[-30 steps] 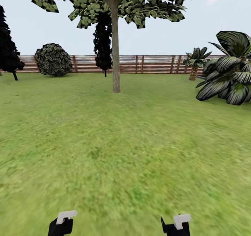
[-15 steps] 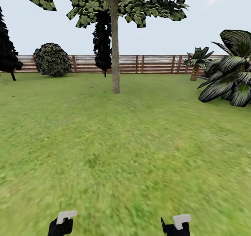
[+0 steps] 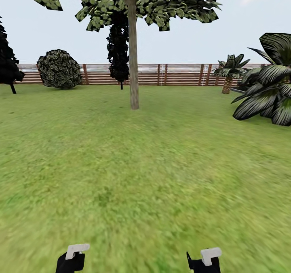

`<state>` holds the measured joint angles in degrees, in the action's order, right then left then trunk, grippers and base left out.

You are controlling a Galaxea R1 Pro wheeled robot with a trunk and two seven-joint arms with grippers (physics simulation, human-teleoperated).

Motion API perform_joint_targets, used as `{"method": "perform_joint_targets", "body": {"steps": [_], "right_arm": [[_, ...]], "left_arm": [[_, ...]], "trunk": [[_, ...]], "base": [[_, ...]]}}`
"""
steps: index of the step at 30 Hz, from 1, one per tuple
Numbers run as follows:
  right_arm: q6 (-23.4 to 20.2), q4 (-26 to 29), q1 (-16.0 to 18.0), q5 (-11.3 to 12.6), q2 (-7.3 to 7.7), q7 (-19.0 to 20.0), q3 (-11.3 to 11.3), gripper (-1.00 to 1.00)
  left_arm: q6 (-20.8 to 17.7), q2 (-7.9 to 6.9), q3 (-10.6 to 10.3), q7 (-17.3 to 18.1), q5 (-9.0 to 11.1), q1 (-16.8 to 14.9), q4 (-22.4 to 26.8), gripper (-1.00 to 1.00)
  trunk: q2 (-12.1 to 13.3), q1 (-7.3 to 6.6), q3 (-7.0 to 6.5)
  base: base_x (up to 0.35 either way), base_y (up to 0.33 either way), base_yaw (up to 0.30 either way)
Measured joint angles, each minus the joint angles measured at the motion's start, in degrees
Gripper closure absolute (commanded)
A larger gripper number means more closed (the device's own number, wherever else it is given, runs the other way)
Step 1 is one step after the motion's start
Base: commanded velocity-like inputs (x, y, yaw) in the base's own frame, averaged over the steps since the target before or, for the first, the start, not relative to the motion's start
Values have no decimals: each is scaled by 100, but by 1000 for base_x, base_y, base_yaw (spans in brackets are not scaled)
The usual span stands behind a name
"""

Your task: In the garden, pick up the pesticide atomizer on the floor and spray pesticide onto both trees until each tree trunk is fully covered.

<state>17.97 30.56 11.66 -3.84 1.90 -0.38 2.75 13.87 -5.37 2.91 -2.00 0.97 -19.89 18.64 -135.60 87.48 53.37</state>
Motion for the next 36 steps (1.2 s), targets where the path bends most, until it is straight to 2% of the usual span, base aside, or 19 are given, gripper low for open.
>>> {"method": "perform_joint_targets", "body": {"steps": [36], "right_arm": [[9,4,0,6,0,-4,0,-100]], "left_arm": [[0,-1,5,0,0,1,2,100]], "trunk": [[0,0,0]], "base": [[335,0,0]]}}
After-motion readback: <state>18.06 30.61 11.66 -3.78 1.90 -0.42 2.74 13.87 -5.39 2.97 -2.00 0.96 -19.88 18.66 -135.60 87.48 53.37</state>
